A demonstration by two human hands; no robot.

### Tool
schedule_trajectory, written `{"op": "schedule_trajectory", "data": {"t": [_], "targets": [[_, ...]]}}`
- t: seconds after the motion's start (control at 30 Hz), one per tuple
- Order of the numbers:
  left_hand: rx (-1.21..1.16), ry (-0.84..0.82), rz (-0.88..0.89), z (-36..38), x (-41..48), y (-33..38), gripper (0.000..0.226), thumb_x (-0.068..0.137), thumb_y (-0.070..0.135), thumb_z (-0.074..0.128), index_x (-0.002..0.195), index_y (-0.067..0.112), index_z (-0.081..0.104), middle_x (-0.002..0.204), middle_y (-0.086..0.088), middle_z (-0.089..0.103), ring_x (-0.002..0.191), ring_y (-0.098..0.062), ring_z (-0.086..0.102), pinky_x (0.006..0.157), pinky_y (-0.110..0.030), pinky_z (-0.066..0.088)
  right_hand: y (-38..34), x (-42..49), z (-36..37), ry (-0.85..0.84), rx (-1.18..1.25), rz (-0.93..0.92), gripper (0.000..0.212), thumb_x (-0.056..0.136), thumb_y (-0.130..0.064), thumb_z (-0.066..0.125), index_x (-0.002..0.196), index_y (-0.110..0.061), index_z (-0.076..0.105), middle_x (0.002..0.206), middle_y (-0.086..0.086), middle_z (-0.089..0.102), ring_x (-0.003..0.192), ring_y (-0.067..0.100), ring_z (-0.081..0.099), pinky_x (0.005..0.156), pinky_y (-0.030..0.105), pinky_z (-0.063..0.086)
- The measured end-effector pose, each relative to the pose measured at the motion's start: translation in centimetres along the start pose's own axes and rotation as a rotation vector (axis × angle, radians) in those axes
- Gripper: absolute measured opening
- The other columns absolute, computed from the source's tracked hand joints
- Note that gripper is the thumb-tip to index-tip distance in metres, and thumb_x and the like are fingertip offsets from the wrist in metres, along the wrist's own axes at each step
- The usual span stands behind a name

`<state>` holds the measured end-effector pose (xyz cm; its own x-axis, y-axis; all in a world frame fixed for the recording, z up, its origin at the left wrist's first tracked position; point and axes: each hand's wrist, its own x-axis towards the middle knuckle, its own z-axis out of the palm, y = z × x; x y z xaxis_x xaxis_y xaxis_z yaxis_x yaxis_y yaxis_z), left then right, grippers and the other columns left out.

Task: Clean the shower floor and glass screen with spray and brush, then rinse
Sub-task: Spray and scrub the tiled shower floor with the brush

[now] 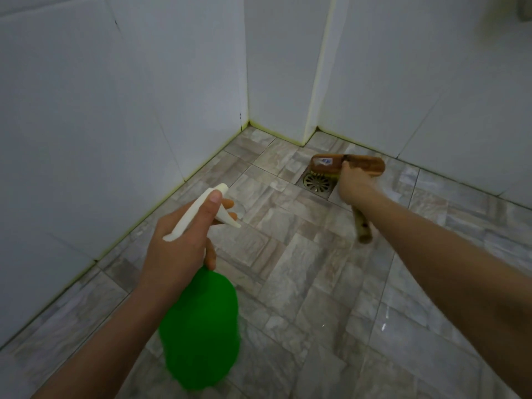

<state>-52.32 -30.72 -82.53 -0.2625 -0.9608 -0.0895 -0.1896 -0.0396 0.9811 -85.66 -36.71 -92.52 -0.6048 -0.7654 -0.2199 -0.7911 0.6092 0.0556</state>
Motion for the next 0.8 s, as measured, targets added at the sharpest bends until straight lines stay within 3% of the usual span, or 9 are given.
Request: {"op": "schedule_trajectory", "data": {"t": [0.2,0.4,0.5,0.57,0.6,0.7,0.77,0.8], "targets": [[0.005,0.024,-0.001,-1.2,0.3,-0.3,0.028,0.088,0.063,0.054,0.087,0.044,0.075,0.093,0.007,0.077,0.04,-0.022,0.05,0.055,-0.038,0.047,-2.9,-7.2,2.9,-0.109,0.076,-0.293,0.067,0.099,-0.014,0.037,0.154,-0.024,0.0,0.126,0.021,0.05,0.1,0.031,0.058,0.069,0.034,0.042],[0.038,0.076,0.002,-3.3,0.0,-0.5,0.036,0.092,0.058,0.051,0.091,0.033,0.076,0.095,0.008,0.077,0.04,-0.023,0.049,0.056,-0.037,0.046,-4.5,1.1,0.3,-0.009,0.108,-0.088,0.067,0.097,-0.014,0.042,0.153,-0.014,0.006,0.131,0.023,0.05,0.107,0.036,0.058,0.087,0.044,0.051],[0.044,0.114,-0.01,-4.4,0.0,-0.4,0.036,0.092,0.051,0.049,0.093,0.028,0.076,0.091,0.008,0.077,0.038,-0.021,0.047,0.057,-0.037,0.046,-8.6,-3.8,2.1,-0.074,0.132,-0.376,0.06,0.099,-0.015,0.035,0.153,-0.019,0.007,0.116,0.018,0.057,0.081,0.024,0.056,0.066,0.033,0.048],[0.041,0.139,-0.014,-5.2,0.0,-0.4,0.033,0.093,0.047,0.049,0.092,0.027,0.076,0.09,0.009,0.077,0.037,-0.021,0.046,0.056,-0.037,0.045,-10.5,-5.6,2.7,-0.132,0.073,-0.572,0.061,0.1,-0.013,0.031,0.153,-0.024,0.003,0.115,0.022,0.055,0.077,0.023,0.049,0.06,0.032,0.039],[0.041,0.152,-0.015,-5.6,0.0,-0.5,0.032,0.093,0.047,0.049,0.092,0.028,0.076,0.09,0.009,0.077,0.037,-0.02,0.047,0.055,-0.037,0.045,-11.5,-4.6,2.5,-0.105,0.065,-0.602,0.06,0.101,-0.014,0.03,0.153,-0.024,0.003,0.123,0.024,0.052,0.087,0.026,0.053,0.067,0.034,0.042],[0.034,0.181,-0.013,-6.9,-0.1,-0.6,0.031,0.092,0.049,0.05,0.088,0.033,0.076,0.091,0.008,0.077,0.038,-0.021,0.047,0.055,-0.036,0.045,-13.9,1.5,0.2,-0.033,0.083,-0.4,0.058,0.101,-0.015,0.031,0.154,-0.02,0.008,0.143,0.024,0.038,0.122,0.039,0.048,0.1,0.045,0.041],[0.045,0.194,-0.009,-7.5,-0.1,-0.5,0.031,0.091,0.051,0.049,0.088,0.036,0.076,0.092,0.008,0.077,0.038,-0.021,0.048,0.055,-0.037,0.046,-14.9,3.9,-0.7,-0.013,0.083,-0.332,0.058,0.099,-0.012,0.033,0.153,-0.017,0.013,0.145,0.023,0.037,0.126,0.039,0.046,0.101,0.048,0.041],[0.054,0.202,-0.008,-7.9,-0.1,-0.5,0.031,0.091,0.052,0.049,0.088,0.036,0.075,0.092,0.009,0.077,0.038,-0.02,0.049,0.056,-0.037,0.047,-15.9,3.6,-0.3,-0.032,0.124,-0.39,0.056,0.099,-0.014,0.034,0.152,-0.018,0.017,0.144,0.021,0.038,0.126,0.038,0.045,0.102,0.047,0.04]]}}
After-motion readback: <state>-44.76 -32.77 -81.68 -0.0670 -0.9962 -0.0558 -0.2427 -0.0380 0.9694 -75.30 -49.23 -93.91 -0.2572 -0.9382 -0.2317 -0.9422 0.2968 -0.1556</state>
